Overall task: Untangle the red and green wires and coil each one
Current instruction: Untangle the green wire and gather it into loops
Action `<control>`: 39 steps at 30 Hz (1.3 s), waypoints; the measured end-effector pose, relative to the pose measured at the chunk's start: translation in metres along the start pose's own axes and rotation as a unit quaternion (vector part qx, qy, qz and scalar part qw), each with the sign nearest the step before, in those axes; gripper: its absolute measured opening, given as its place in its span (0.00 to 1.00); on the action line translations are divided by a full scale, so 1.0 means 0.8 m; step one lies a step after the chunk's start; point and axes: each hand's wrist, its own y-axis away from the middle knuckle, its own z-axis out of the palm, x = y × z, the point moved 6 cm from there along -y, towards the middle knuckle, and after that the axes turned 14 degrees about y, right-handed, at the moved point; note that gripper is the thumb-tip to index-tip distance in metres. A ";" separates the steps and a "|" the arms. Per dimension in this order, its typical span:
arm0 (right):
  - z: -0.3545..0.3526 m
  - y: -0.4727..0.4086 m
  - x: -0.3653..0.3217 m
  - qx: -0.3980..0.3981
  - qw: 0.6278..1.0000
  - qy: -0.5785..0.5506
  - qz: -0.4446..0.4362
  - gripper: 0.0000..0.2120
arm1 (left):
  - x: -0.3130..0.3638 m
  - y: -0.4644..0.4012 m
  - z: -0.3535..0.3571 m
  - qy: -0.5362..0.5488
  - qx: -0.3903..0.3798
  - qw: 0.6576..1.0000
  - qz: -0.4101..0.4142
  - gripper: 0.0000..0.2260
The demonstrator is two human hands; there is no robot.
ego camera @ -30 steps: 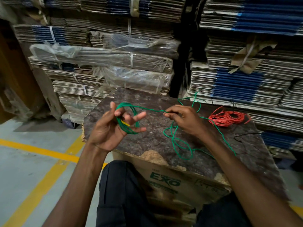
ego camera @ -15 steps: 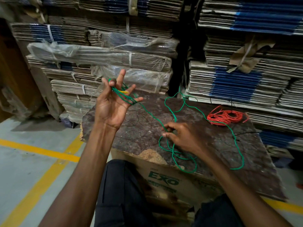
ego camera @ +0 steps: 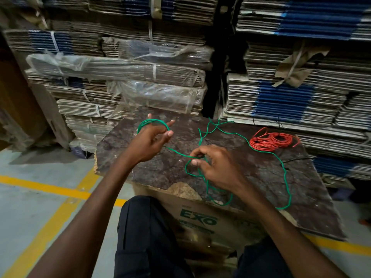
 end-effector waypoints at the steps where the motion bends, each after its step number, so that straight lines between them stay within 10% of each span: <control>1: -0.005 -0.002 0.003 0.000 1.000 -0.003 0.006 0.06 | -0.003 0.003 -0.006 -0.029 0.005 1.000 0.004 0.19; 9: -0.038 -0.021 0.004 0.047 0.995 0.088 -0.012 0.04 | -0.005 0.017 -0.007 -0.103 -0.036 0.993 -0.039 0.20; 18: -0.032 -0.064 0.030 0.087 0.977 0.189 -0.054 0.02 | 0.024 0.058 0.001 0.260 -0.120 0.945 -0.159 0.17; 27: 0.000 -0.084 0.055 0.035 0.984 0.171 -0.020 0.02 | 0.030 0.084 -0.004 0.547 -0.006 0.827 -0.133 0.17; 34: 0.036 -0.059 0.047 -0.050 0.988 0.147 0.019 0.03 | 0.037 0.052 0.004 0.770 -0.055 0.636 -0.010 0.21; 39: 0.058 -0.024 0.041 -0.091 0.988 0.115 0.039 0.04 | 0.053 0.021 -0.020 0.765 -0.013 0.642 0.035 0.17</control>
